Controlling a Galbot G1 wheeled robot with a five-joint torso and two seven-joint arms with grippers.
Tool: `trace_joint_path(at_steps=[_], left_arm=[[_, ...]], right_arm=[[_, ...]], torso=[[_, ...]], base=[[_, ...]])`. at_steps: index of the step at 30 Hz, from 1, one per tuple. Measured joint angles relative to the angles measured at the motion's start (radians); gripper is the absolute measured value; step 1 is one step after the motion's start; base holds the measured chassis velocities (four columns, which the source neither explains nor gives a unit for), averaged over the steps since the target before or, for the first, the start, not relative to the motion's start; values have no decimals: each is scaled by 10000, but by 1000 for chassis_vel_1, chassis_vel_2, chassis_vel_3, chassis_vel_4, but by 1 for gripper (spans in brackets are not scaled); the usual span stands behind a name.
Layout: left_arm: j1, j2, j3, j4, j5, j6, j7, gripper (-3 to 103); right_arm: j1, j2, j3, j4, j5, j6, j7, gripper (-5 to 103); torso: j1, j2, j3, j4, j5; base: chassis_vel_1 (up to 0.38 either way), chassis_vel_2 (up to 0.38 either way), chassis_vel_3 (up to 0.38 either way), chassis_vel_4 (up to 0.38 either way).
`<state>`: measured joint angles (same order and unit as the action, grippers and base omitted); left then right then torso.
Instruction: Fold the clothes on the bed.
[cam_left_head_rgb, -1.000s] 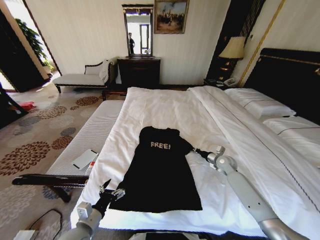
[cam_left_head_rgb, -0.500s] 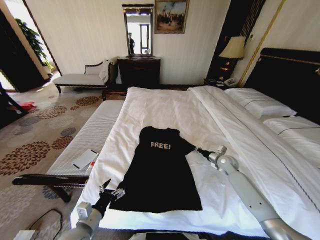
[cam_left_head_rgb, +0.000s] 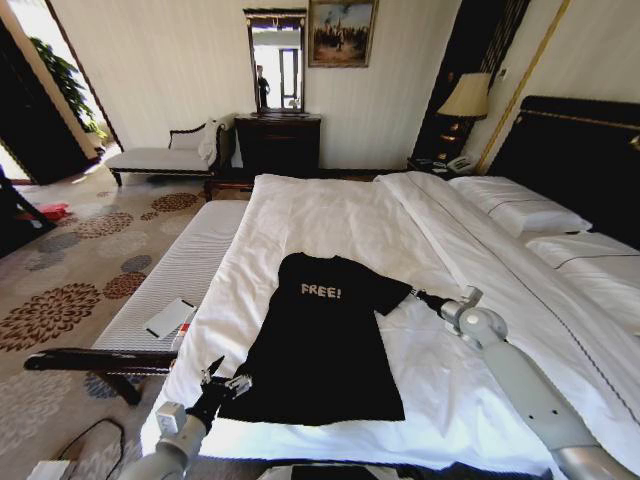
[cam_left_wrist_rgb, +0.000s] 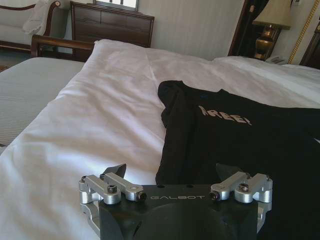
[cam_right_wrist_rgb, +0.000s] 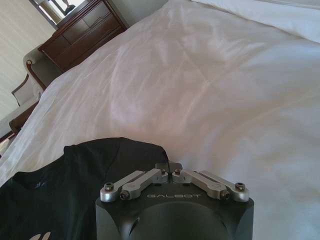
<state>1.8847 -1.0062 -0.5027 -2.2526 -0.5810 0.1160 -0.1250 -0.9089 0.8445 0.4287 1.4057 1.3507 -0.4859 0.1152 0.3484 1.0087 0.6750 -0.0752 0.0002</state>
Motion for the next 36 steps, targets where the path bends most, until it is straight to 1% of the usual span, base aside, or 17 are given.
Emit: trace_joint_path(at_steps=[6, 9, 16, 21, 24, 25, 29, 31, 35, 36], left_arm=[[119, 1, -82, -128, -7, 12, -20, 100], [221, -25, -108, -160, 25, 12, -16, 100], [301, -78, -96, -227, 102, 8, -11, 100], [392, -106, -153, -251, 141, -27, 22, 100], [374, -110, -119, -228, 166, -33, 28, 100], [374, -110, -119, -228, 166, -33, 28, 100], [339, -127, -62, -221, 176, -31, 24, 100], [344, -129, -64, -226, 176, -29, 23, 100], [375, -119, -90, -214, 172, -23, 26, 100], [375, -119, -90, -214, 172, -23, 26, 100]], right_arm=[[221, -64, -115, -412, -193, 94, -191, 0], [397, -112, -323, -646, -440, 287, -461, 0], [506, -62, -528, -657, -600, 378, -538, 0], [417, -95, -599, 67, -562, 366, -478, 0], [411, -131, -762, 982, -328, 249, -244, 0], [411, -131, -762, 982, -328, 249, -244, 0], [716, -106, -1375, 2014, -123, 111, 62, 0], [805, -88, -1532, 2153, -109, 71, 84, 0], [1497, 69, -2583, 2489, -150, -29, 153, 0], [1497, 69, -2583, 2489, -150, -29, 153, 0]], torso=[[0, 0, 0, 1, 1], [0, 0, 0, 0, -1], [0, 0, 0, 1, -1], [0, 0, 1, 0, -2], [0, 0, 0, 0, -4], [0, 0, 0, 0, -4], [0, 0, 0, 1, -5], [0, 0, 0, 1, -3], [0, 0, 0, 0, 0], [0, 0, 0, 0, 0]], base=[[0, 0, 0, 0], [0, 0, 0, 0], [0, 0, 0, 0], [0, 0, 0, 0], [0, 0, 0, 0], [0, 0, 0, 0], [0, 0, 0, 0], [0, 0, 0, 0], [0, 0, 0, 0], [0, 0, 0, 0]])
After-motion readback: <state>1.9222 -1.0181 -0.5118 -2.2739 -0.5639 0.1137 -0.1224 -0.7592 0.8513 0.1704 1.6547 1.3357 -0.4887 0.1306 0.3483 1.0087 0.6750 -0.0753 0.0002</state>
